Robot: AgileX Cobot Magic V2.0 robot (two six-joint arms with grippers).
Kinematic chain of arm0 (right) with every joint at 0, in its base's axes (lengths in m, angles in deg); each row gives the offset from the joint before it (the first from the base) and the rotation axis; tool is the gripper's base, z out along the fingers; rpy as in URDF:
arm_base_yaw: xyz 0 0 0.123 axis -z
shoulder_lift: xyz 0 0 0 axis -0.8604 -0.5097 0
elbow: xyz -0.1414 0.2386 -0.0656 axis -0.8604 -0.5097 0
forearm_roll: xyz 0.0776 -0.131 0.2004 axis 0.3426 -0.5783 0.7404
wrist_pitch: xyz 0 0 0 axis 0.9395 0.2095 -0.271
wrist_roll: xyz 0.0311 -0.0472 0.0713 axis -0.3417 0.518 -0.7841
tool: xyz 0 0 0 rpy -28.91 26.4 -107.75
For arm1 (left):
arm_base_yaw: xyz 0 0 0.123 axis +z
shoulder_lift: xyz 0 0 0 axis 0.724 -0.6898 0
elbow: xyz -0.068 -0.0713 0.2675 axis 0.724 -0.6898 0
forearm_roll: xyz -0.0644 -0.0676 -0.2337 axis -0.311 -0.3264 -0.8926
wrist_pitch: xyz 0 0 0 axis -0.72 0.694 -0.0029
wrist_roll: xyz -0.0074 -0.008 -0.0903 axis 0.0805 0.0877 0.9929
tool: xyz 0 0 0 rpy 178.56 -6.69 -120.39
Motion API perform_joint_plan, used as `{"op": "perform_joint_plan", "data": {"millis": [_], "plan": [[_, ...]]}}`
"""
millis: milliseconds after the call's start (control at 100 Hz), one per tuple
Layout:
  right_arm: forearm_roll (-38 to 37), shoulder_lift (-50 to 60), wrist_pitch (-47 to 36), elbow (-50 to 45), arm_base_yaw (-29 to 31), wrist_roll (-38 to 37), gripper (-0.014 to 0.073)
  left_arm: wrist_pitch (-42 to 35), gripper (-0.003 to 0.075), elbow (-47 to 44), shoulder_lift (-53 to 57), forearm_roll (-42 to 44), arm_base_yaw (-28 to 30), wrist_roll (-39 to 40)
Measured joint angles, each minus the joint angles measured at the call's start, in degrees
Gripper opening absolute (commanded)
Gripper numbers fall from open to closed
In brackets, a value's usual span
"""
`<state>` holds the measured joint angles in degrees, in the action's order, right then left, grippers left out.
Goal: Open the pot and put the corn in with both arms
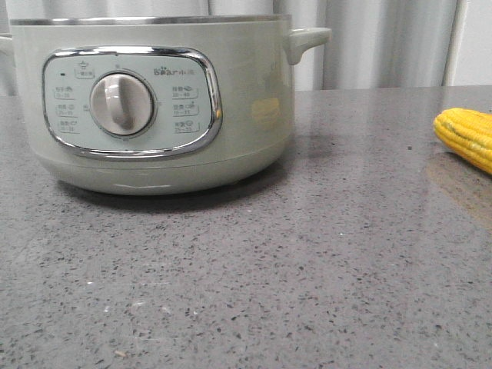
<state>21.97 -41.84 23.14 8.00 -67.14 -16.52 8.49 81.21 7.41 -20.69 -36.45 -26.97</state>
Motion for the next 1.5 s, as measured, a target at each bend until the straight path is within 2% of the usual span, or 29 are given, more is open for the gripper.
{"op": "perform_joint_plan", "data": {"millis": [330, 650, 720, 870, 960, 1220, 1440, 1500], "plan": [[0.0, 0.0, 0.0, 0.0, 0.0, 0.0, 0.0511, -5.1, 0.0179, -1.1, -3.9, -0.1, 0.0, 3.0], [0.0, 0.0, 0.0, 0.0, 0.0, 0.0, 0.0511, -6.5, 0.0183, -1.1, -8.6, -0.2, 0.0, 4.0], [0.0, 0.0, 0.0, 0.0, 0.0, 0.0, 0.0511, -7.0, 0.0227, -1.1, -9.5, -0.2, 0.0, 4.0], [0.0, 0.0, 0.0, 0.0, 0.0, 0.0, 0.0511, -8.1, 0.0421, -0.9, -11.1, 0.1, 0.0, 4.1], [0.0, 0.0, 0.0, 0.0, 0.0, 0.0, 0.0511, -8.4, 0.0479, -0.8, -12.0, 0.1, 0.0, 4.3], [0.0, 0.0, 0.0, 0.0, 0.0, 0.0, 0.0511, -8.8, 0.0497, -0.2, -10.0, 0.1, 0.0, 4.3], [1.3, -2.1, 0.0, 0.1, 0.0, 0.0, 0.0511, -8.8, 0.0489, 0.9, -0.2, 0.0, -1.0, 4.4], [2.8, -4.2, 0.6, 0.4, 0.0, 0.0, 0.0511, -8.6, 0.0467, 0.9, 2.5, 0.1, -1.7, 4.4]]}}
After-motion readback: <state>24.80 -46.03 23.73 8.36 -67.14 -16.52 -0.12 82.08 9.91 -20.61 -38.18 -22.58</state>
